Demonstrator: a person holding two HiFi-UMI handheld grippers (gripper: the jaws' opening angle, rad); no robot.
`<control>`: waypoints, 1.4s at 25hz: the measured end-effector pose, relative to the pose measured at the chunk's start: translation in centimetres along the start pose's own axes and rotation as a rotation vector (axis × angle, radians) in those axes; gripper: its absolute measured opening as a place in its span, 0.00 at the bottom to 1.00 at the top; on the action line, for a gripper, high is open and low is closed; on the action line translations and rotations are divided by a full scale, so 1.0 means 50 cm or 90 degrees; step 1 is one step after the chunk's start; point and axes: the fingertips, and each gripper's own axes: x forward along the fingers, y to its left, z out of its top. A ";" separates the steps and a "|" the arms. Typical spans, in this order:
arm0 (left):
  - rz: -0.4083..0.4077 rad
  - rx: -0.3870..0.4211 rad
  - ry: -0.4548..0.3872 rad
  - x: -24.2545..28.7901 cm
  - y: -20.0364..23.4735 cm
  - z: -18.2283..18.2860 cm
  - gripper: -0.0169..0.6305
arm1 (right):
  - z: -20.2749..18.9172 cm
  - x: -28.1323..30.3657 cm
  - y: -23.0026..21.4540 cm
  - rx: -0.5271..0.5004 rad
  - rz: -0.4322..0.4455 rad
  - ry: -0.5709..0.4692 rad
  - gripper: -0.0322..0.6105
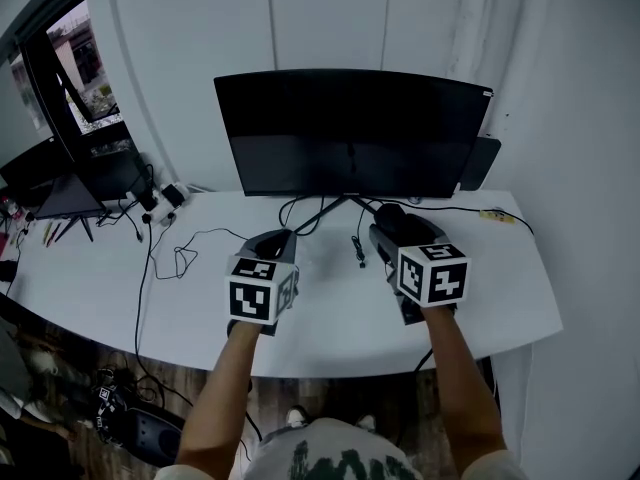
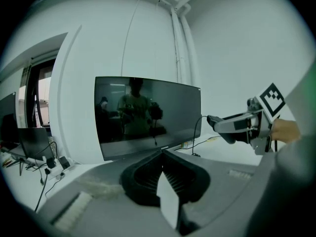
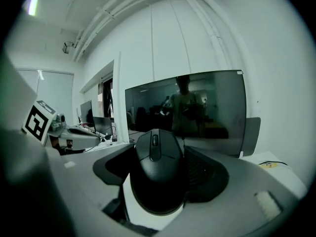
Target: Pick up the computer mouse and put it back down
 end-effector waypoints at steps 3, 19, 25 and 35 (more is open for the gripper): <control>-0.001 0.003 -0.004 0.002 -0.008 0.010 0.03 | 0.017 -0.010 -0.001 -0.005 -0.001 -0.014 0.54; 0.010 0.009 -0.013 -0.003 -0.011 0.025 0.03 | 0.047 -0.026 -0.011 -0.011 -0.001 -0.040 0.54; 0.012 0.010 -0.013 -0.006 -0.008 0.026 0.03 | 0.051 -0.025 -0.005 -0.011 0.007 -0.042 0.54; 0.017 0.007 -0.012 -0.014 -0.007 0.020 0.03 | 0.052 -0.026 0.003 -0.012 0.014 -0.045 0.54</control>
